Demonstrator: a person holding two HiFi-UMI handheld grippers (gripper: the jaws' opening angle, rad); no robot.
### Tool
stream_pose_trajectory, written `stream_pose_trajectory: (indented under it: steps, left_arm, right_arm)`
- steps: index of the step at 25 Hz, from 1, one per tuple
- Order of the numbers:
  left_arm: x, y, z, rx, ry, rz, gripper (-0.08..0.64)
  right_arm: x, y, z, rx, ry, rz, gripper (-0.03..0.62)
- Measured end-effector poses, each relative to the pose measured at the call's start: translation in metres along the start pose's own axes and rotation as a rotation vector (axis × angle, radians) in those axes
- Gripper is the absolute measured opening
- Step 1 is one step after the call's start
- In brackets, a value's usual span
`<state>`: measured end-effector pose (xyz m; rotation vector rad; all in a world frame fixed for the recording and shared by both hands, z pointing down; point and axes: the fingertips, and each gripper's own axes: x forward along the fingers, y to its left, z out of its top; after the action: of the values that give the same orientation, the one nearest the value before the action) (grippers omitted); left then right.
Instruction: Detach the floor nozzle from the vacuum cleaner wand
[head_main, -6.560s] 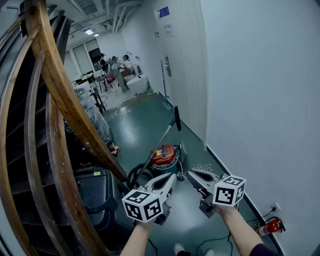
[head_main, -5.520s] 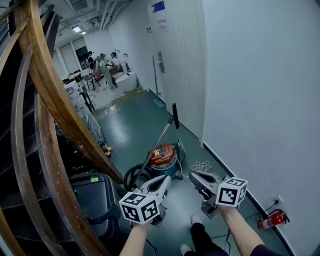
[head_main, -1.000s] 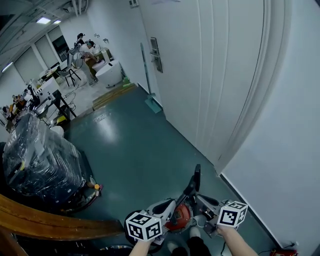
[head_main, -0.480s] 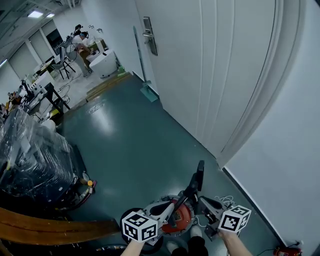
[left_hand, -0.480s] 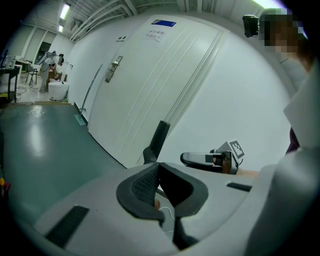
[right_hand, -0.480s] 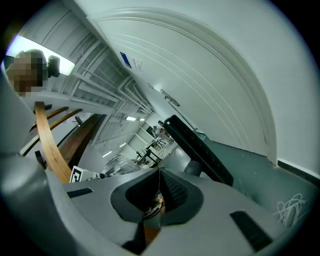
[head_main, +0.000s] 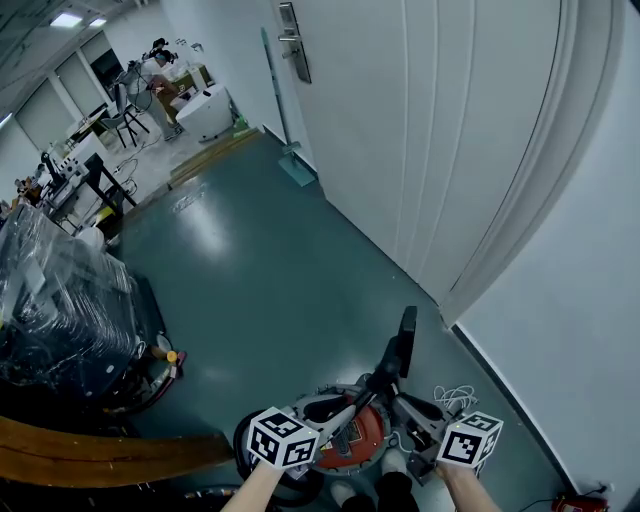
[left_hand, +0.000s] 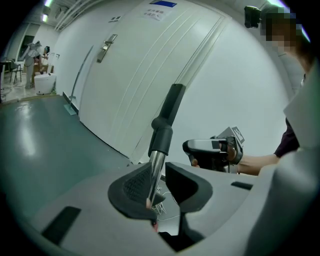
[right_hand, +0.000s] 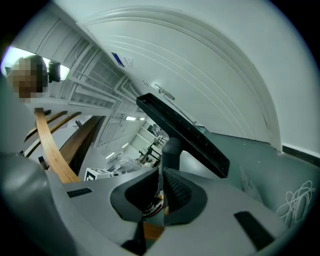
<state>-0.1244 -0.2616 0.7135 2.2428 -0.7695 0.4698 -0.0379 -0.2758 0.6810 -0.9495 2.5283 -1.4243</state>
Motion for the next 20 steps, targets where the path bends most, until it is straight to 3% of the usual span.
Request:
stream_pose_trajectory:
  steps: [9,20]
  left_arm:
    - [0.038,0.015,-0.024,0.043,0.121,-0.083,0.169]
    - [0.063,0.015,-0.032,0.105,0.175,-0.091,0.175]
  right_arm:
    - [0.003,-0.017,-0.011,0.017,0.027,0.030,0.046]
    - [0.037,-0.020,0.000,0.051,0.027,0.084,0.141]
